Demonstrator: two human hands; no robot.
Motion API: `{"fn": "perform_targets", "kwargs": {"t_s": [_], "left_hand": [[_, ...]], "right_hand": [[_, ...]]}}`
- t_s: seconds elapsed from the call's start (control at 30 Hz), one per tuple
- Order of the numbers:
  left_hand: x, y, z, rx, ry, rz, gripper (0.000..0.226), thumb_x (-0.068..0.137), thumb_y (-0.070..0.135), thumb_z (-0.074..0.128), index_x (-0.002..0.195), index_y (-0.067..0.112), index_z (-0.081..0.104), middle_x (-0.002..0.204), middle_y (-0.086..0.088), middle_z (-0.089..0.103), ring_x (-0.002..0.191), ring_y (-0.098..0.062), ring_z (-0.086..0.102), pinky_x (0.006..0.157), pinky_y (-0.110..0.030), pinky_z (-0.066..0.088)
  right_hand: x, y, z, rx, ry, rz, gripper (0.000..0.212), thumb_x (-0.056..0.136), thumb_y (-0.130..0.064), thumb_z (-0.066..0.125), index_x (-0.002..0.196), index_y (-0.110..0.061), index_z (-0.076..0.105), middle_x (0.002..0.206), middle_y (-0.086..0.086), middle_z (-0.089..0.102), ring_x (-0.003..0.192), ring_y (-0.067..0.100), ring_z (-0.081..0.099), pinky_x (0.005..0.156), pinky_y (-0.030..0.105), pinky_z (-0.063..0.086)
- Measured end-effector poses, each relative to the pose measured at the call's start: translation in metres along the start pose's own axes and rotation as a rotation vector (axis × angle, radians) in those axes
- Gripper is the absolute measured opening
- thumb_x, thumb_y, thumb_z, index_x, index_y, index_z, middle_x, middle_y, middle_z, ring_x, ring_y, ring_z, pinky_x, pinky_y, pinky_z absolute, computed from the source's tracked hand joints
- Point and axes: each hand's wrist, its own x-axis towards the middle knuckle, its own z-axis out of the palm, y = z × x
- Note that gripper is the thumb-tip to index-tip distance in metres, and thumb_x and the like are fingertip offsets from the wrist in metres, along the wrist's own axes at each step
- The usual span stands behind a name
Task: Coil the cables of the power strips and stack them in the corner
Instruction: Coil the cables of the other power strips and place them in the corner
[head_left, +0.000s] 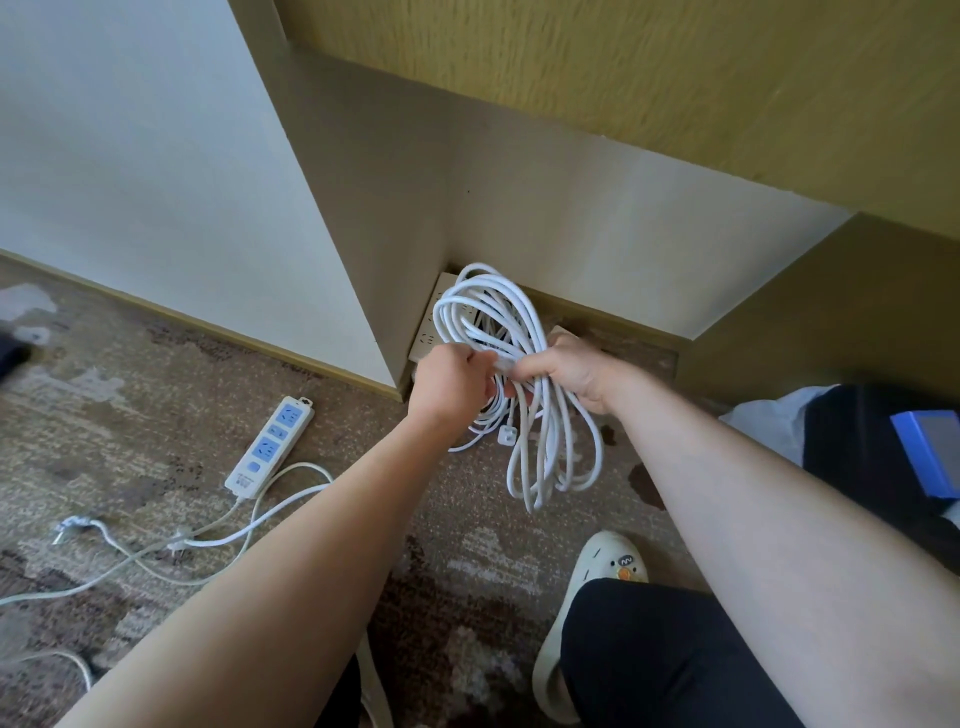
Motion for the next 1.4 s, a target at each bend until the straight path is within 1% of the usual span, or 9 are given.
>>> {"fn": "perform_targets", "kwargs": {"t_s": [0.27, 0.43, 0.57, 0.67, 0.77, 0.9, 1.0, 1.23, 1.4], "left_hand": [[-0.002, -0.006, 0.000, -0.119, -0.052, 0.009, 0.035, 0.098, 0.029, 0.052, 0.074, 0.007, 0.066, 0.061, -0.001, 0.065, 0.050, -0.011, 0.055, 0.054, -0.026, 0.047], [-0.002, -0.031, -0.021, 0.052, -0.123, 0.038, 0.029, 0.098, 0.026, 0.045, 0.084, 0.008, 0.064, 0.064, 0.001, 0.058, 0.056, -0.016, 0.049, 0.056, -0.029, 0.040], [-0.001, -0.057, -0.063, 0.270, -0.058, 0.054, 0.029, 0.097, 0.033, 0.049, 0.082, 0.017, 0.067, 0.064, 0.002, 0.057, 0.054, -0.013, 0.047, 0.049, -0.025, 0.035], [0.003, -0.064, -0.089, 0.191, 0.085, 0.042, 0.023, 0.095, 0.031, 0.052, 0.081, 0.024, 0.069, 0.057, 0.005, 0.054, 0.050, -0.013, 0.044, 0.048, -0.027, 0.032], [0.001, -0.054, -0.084, 0.069, 0.176, 0.069, 0.025, 0.096, 0.030, 0.049, 0.084, 0.023, 0.069, 0.053, 0.005, 0.049, 0.044, -0.012, 0.040, 0.046, -0.026, 0.031], [-0.003, -0.042, -0.069, 0.010, 0.181, 0.091, 0.029, 0.099, 0.032, 0.043, 0.084, 0.024, 0.066, 0.056, 0.005, 0.051, 0.045, -0.009, 0.043, 0.046, -0.024, 0.035], [0.001, -0.053, -0.068, 0.128, 0.098, -0.005, 0.029, 0.099, 0.032, 0.041, 0.084, 0.025, 0.065, 0.060, 0.001, 0.055, 0.047, -0.013, 0.044, 0.045, -0.024, 0.033], [0.000, -0.089, -0.086, -0.012, -0.017, 0.042, 0.024, 0.101, 0.019, 0.046, 0.097, 0.018, 0.069, 0.062, -0.003, 0.049, 0.057, -0.017, 0.045, 0.058, -0.030, 0.039], [0.003, -0.078, -0.086, -0.135, 0.148, -0.061, 0.024, 0.100, 0.020, 0.047, 0.100, 0.016, 0.071, 0.058, 0.001, 0.043, 0.048, -0.013, 0.033, 0.046, -0.025, 0.027]], "right_hand": [[0.008, -0.002, 0.012, -0.213, 0.090, -0.060, 0.008, 0.078, -0.019, 0.076, 0.080, -0.020, 0.069, 0.064, -0.004, 0.070, 0.061, 0.009, 0.067, 0.061, 0.026, 0.050], [0.009, 0.002, -0.008, -0.206, 0.196, -0.028, 0.018, 0.084, -0.023, 0.077, 0.092, -0.009, 0.068, 0.077, 0.006, 0.070, 0.067, 0.021, 0.068, 0.070, 0.037, 0.059], [0.007, 0.007, -0.028, -0.136, 0.369, -0.032, 0.016, 0.084, -0.023, 0.078, 0.084, -0.013, 0.065, 0.076, 0.004, 0.067, 0.067, 0.019, 0.065, 0.058, 0.029, 0.049], [0.006, 0.009, -0.037, -0.055, 0.491, -0.036, 0.026, 0.084, -0.033, 0.078, 0.079, -0.013, 0.062, 0.071, 0.004, 0.064, 0.062, 0.018, 0.063, 0.054, 0.024, 0.044], [0.005, 0.011, -0.028, -0.165, 0.412, -0.017, 0.042, 0.084, -0.055, 0.072, 0.077, -0.015, 0.060, 0.068, 0.000, 0.066, 0.053, 0.010, 0.061, 0.048, 0.021, 0.042], [0.006, 0.015, -0.020, -0.133, 0.361, 0.011, 0.063, 0.080, -0.073, 0.063, 0.102, -0.014, 0.057, 0.088, 0.000, 0.071, 0.086, 0.016, 0.072, 0.070, 0.034, 0.051], [0.006, 0.015, -0.025, -0.083, 0.380, 0.000, 0.065, 0.079, -0.075, 0.062, 0.109, -0.017, 0.060, 0.092, -0.002, 0.071, 0.090, 0.016, 0.071, 0.083, 0.040, 0.053], [0.004, 0.011, -0.040, 0.243, 0.502, -0.063, 0.036, 0.085, -0.058, 0.069, 0.091, -0.023, 0.065, 0.091, -0.004, 0.070, 0.086, 0.011, 0.068, 0.070, 0.033, 0.055], [0.004, 0.012, -0.037, 0.118, 0.561, -0.046, 0.041, 0.087, -0.061, 0.065, 0.079, -0.024, 0.050, 0.080, -0.005, 0.064, 0.075, 0.009, 0.066, 0.056, 0.031, 0.050]]}}
